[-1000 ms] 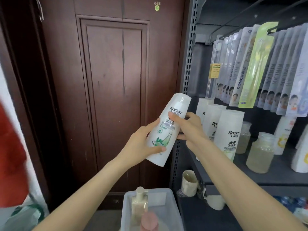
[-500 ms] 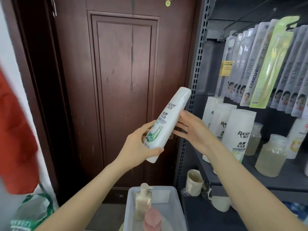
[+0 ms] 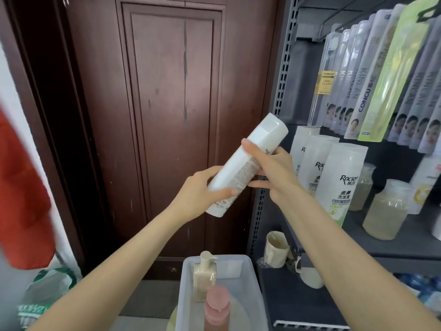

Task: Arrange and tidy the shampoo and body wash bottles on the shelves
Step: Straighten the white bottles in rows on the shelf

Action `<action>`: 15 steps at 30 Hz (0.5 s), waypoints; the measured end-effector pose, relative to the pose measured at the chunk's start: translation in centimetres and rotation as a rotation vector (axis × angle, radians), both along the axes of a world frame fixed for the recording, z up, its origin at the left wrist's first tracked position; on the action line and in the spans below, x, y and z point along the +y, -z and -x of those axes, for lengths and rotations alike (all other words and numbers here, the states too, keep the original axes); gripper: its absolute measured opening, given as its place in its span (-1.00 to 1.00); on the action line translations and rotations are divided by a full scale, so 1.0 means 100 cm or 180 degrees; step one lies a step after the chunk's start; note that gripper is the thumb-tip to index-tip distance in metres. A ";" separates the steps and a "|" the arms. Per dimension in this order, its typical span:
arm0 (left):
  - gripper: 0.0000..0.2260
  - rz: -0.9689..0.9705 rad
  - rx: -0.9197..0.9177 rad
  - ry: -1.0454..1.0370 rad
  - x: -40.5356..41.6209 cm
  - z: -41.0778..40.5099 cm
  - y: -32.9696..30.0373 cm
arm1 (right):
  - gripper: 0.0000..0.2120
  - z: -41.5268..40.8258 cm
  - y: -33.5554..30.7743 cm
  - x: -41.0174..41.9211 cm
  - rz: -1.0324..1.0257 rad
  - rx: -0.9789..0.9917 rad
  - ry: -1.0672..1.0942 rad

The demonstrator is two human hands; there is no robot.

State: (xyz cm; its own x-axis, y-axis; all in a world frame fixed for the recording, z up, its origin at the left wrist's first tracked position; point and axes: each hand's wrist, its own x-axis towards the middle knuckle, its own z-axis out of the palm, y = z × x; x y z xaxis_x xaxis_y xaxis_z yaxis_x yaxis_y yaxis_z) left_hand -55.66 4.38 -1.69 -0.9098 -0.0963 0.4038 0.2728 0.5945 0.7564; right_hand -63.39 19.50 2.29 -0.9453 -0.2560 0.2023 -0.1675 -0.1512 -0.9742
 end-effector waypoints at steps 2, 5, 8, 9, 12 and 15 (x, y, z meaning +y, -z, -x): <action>-0.61 -0.0082 -0.0075 0.0105 -0.005 -0.001 -0.003 | -0.55 0.000 0.002 0.007 -0.0045 -0.0055 -0.0137; -0.67 -0.0410 -0.0198 0.0349 -0.011 -0.005 -0.004 | -0.64 0.002 0.006 0.019 -0.0122 -0.0033 -0.0440; -0.71 -0.0525 -0.0222 0.0419 -0.013 -0.008 -0.003 | -0.68 0.001 0.009 0.024 0.0013 -0.0036 -0.0637; -0.71 -0.0524 -0.0234 0.0422 -0.013 -0.007 -0.002 | -0.69 0.000 0.010 0.023 0.0052 -0.0011 -0.0627; -0.74 -0.0581 -0.0366 0.0444 -0.015 -0.007 -0.001 | -0.73 -0.002 0.009 0.019 0.0086 0.0082 -0.0453; -0.76 -0.0633 -0.0513 0.0528 -0.020 -0.007 -0.003 | -0.73 -0.003 0.009 0.017 0.0132 0.0039 -0.0267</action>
State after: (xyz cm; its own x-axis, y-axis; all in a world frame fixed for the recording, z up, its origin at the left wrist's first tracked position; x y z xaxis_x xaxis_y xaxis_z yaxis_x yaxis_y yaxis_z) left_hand -54.94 2.41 -1.39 -0.9705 -0.0036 0.2410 0.2208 0.3878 0.8949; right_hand -63.09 21.17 1.34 -0.9183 -0.3253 0.2258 -0.1644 -0.2054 -0.9648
